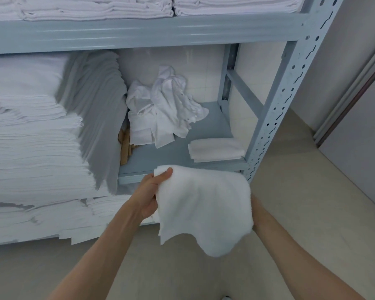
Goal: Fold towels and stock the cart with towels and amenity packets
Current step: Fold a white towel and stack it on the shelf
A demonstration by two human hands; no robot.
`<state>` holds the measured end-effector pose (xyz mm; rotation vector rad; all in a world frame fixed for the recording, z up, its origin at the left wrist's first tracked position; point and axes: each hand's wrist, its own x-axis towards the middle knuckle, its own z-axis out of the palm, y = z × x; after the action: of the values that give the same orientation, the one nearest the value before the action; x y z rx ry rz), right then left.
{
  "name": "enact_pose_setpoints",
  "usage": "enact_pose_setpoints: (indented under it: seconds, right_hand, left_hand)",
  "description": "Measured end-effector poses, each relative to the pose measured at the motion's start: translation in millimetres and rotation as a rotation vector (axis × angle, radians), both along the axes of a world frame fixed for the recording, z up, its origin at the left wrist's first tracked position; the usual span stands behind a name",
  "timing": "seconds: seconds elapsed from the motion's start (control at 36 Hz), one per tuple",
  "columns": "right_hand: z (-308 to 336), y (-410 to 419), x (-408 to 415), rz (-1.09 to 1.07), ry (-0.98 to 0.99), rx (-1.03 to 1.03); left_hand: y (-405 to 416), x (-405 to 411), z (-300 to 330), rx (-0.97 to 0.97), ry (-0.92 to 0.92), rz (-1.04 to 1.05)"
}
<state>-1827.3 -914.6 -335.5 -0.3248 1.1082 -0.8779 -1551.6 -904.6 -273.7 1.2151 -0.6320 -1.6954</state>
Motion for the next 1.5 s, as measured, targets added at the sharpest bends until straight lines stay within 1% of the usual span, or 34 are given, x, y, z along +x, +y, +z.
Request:
enact_pose_setpoints:
  seconds: [0.08,0.14,0.19,0.25,0.28,0.33,0.39,0.44,0.47,0.53,0.61,0.69,0.78,0.86,0.94,1.0,1.08,1.14,1.19,1.28,1.36,1.42,1.5]
  right_hand:
    - [-18,13,-7,0.071,-0.229,0.07]
    - [-26,22,-10,0.11,-0.255,0.067]
    - [-29,27,-9,0.164,-0.118,-0.037]
    - [-25,28,-7,0.198,0.05,-0.1]
    - [-22,27,-6,0.201,0.141,-0.129]
    - [-17,23,-2,0.198,0.385,-0.194]
    - [-13,21,4,0.15,0.601,-0.229]
    - [-12,18,9,0.091,0.71,-0.245]
    - [-9,16,9,0.071,0.725,-0.249]
    - [-5,11,7,0.031,0.687,-0.239]
    - [-1,0,-6,0.072,0.561,-0.24]
    - [2,-8,-19,0.202,0.487,-0.291]
    - [7,-16,-21,0.282,0.503,-0.355]
    - [13,-23,-19,0.36,0.59,-0.42]
    - [20,-27,-15,0.429,0.691,-0.469]
    - [25,-28,-11,0.497,0.811,-0.504]
    - [24,-31,-5,0.641,1.027,-0.539]
    - [20,-32,-2,0.7,1.131,-0.561]
    - [17,-32,-2,0.719,1.187,-0.576]
    - [14,-31,-3,0.747,1.231,-0.56]
    - [12,-30,-3,0.785,1.271,-0.56]
    - [12,-30,-3,0.791,1.303,-0.57]
    - [12,-29,-5,0.775,1.319,-0.61]
  left_hand:
    - [-4,4,-4,0.008,-0.115,0.003]
    - [-8,6,-6,0.009,-0.286,0.004]
    - [-12,10,-11,0.003,-0.48,0.006]
    - [-15,15,-15,0.006,-0.598,0.028]
    - [-15,17,-17,0.006,-0.622,0.053]
    - [-16,20,-21,0.023,-0.65,0.113]
    - [-17,20,-27,0.065,-0.639,0.158]
    - [-18,19,-31,0.123,-0.586,0.176]
    - [-19,19,-33,0.142,-0.553,0.17]
    - [-19,20,-34,0.146,-0.518,0.139]
    - [-16,22,-29,0.06,-0.477,0.032]
    - [-14,22,-25,-0.035,-0.519,-0.151]
    - [-14,17,-22,-0.15,-0.628,-0.258]
    - [-17,12,-21,-0.218,-0.777,-0.327]
    - [-18,8,-24,-0.249,-1.03,-0.375]
    - [-17,4,-26,-0.253,-1.146,-0.381]
    - [-15,0,-31,-0.257,-1.244,-0.358]
    - [-14,0,-34,-0.28,-1.286,-0.323]
    - [-14,1,-37,-0.315,-1.312,-0.284]
    - [-14,4,-41,-0.338,-1.398,-0.268]
    - [-14,8,-43,-0.323,-1.482,-0.315]
    - [-13,11,-42,-0.308,-1.453,-0.346]
    - [-9,15,-41,-0.308,-1.328,-0.33]
